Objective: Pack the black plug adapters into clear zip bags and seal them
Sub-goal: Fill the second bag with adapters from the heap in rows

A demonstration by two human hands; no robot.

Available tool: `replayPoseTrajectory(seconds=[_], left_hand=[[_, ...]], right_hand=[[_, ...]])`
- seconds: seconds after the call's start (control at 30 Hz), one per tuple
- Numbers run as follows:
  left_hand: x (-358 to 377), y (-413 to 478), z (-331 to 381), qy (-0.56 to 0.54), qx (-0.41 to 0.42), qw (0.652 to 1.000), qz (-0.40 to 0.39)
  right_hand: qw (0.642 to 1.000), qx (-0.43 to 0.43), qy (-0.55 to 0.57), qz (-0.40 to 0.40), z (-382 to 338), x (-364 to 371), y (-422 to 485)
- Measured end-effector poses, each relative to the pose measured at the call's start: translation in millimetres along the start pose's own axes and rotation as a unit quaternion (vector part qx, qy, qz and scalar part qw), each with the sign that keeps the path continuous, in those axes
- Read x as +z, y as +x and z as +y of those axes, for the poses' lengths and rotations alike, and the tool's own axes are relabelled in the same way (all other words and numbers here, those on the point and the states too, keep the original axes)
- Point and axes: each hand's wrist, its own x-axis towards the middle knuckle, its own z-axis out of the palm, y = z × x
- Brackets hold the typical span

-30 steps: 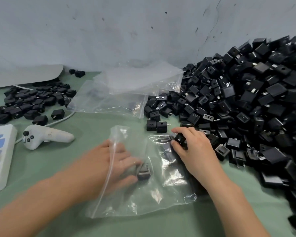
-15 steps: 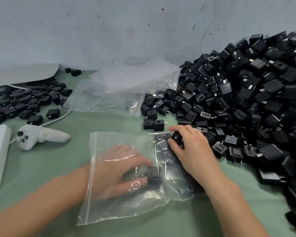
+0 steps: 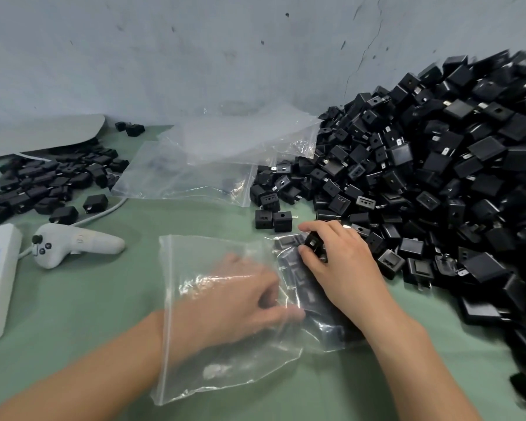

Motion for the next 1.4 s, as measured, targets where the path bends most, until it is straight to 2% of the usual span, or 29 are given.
replayPoseTrajectory(seconds=[0.07, 0.13, 0.3, 0.4, 0.47, 0.57, 0.6, 0.67, 0.7, 0.77, 0.83, 0.9, 0.93, 1.0, 1.1, 1.23, 1.4], left_hand=[[1.2, 4.4, 4.5, -0.03, -0.055, 0.997, -0.044], [1.6, 6.0, 6.2, -0.042, -0.071, 0.995, -0.061], [-4.6, -3.1, -5.0, -0.009, -0.006, 1.0, -0.024], [-14.1, -18.6, -14.3, -0.156, -0.026, 0.987, -0.02], [-21.6, -31.8, -28.6, -0.27, -0.107, 0.956, 0.049], [-37.7, -56.9, -54.3, -0.331, -0.254, 0.901, 0.117], [-42.6, -65.8, -60.0, -0.376, -0.29, 0.871, 0.125], [-51.6, -79.8, -65.6, -0.471, -0.353, 0.79, 0.173], [-55.9, -86.3, -67.8, -0.474, -0.372, 0.769, 0.212], [-66.1, -97.0, -65.5, -0.412, -0.391, 0.771, 0.287], [-78.8, -101.5, -48.1, -0.419, -0.354, 0.763, 0.342], [-87.5, -99.1, -18.6, -0.461, -0.295, 0.761, 0.349], [-89.2, -95.4, -2.8, -0.48, -0.273, 0.765, 0.33], [-86.3, -84.0, 25.0, -0.532, -0.248, 0.76, 0.279], [-76.9, -71.5, 46.5, -0.625, -0.234, 0.708, 0.231], [-71.5, -75.7, 44.2, -0.632, -0.237, 0.691, 0.259], [-73.7, -92.8, 14.7, -0.674, -0.255, 0.625, 0.301]], right_hand=[[1.0, 0.0, 0.002, 0.001, -0.4, -0.6, -0.2], [1.0, 0.0, 0.007, 0.001, -0.8, -1.6, -0.3], [1.0, 0.001, 0.02, -0.003, -1.6, -4.7, -1.4], [0.999, 0.006, 0.05, 0.005, -1.9, -6.5, -2.4], [0.997, 0.01, 0.073, 0.013, -1.6, -6.8, -2.5], [0.992, 0.029, 0.118, 0.029, -0.2, -7.5, -2.0], [0.989, 0.036, 0.141, 0.035, 0.1, -8.0, -2.3], [0.979, 0.041, 0.19, 0.057, -0.4, -11.2, -3.6], [0.973, 0.046, 0.216, 0.073, -1.9, -14.5, -4.5], [0.95, 0.064, 0.288, 0.107, -9.7, -24.3, -5.9], [0.908, 0.075, 0.397, 0.108, -23.8, -35.2, -6.6], [0.874, 0.052, 0.48, 0.058, -42.5, -40.6, -8.5], [0.869, 0.027, 0.494, 0.035, -53.9, -40.7, -10.7], [0.871, -0.037, 0.489, 0.02, -77.9, -35.3, -16.0], [0.907, -0.13, 0.4, 0.003, -104.1, -17.8, -22.7], [0.939, -0.178, 0.296, 0.003, -119.8, 1.1, -25.2], [0.946, -0.214, 0.229, -0.078, -130.1, 13.0, -28.5]])
